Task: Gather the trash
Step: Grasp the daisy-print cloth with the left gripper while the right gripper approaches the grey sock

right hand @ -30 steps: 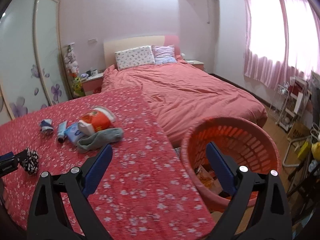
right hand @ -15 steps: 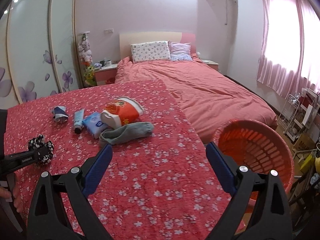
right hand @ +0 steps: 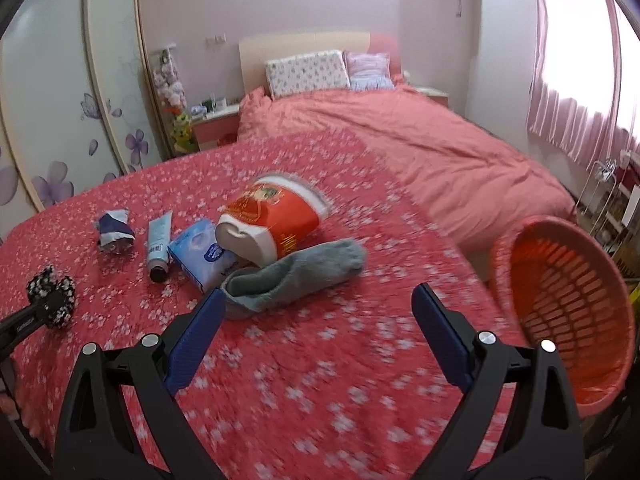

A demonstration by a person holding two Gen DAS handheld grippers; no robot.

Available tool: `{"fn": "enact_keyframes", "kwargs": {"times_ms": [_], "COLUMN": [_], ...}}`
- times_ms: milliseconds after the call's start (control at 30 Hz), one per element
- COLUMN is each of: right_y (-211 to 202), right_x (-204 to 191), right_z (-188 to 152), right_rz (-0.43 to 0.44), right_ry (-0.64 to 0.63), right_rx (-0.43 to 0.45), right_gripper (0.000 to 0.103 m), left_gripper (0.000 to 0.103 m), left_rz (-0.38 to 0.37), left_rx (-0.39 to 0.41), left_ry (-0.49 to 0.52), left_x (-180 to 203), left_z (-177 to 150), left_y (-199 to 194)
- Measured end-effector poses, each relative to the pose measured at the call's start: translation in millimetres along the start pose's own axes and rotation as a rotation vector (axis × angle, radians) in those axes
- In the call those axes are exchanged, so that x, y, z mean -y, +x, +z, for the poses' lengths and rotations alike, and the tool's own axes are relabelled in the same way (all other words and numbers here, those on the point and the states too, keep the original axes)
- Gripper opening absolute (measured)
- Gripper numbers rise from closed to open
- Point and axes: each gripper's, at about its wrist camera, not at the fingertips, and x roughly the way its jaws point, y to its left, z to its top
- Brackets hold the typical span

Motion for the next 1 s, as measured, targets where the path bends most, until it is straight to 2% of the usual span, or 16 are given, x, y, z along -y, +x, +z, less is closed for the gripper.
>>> {"fn": "enact_keyframes", "kwargs": {"times_ms": [133, 300, 600, 767, 900, 1000], "right_y": [19, 40, 19, 11, 18, 25], "right_x": [-15, -24, 24, 32, 28, 30], "right_z": [4, 7, -5, -6, -3, 2], "right_rz": [-0.012, -0.078, -0.153, -0.05, -0.014, 0.009], "right_ry": [0.008, -0.005, 0.054, 0.079, 0.101, 0.171], "right_rx": [-0.036, -0.091, -0.096, -0.08, -0.095, -0.111], "right_gripper": [0.094, 0.093, 0.082, 0.079, 0.072, 0.072], "left_gripper": [0.024, 0.026, 0.028, 0.028, 0.028, 0.028], "left_rz": [-0.025, -0.046, -0.069, -0.068, -0.064, -0.062], "left_rx": [-0.005, -0.012, -0.012, -0.012, -0.014, -0.014], "left_ry": [-0.017, -0.033, -0.059, -0.065, -0.068, -0.067], "left_x": [-4, -9, -13, -14, -13, -13], "left_z": [0, 0, -3, -4, -3, -3], "left_y": [3, 5, 4, 1, 2, 2]}}
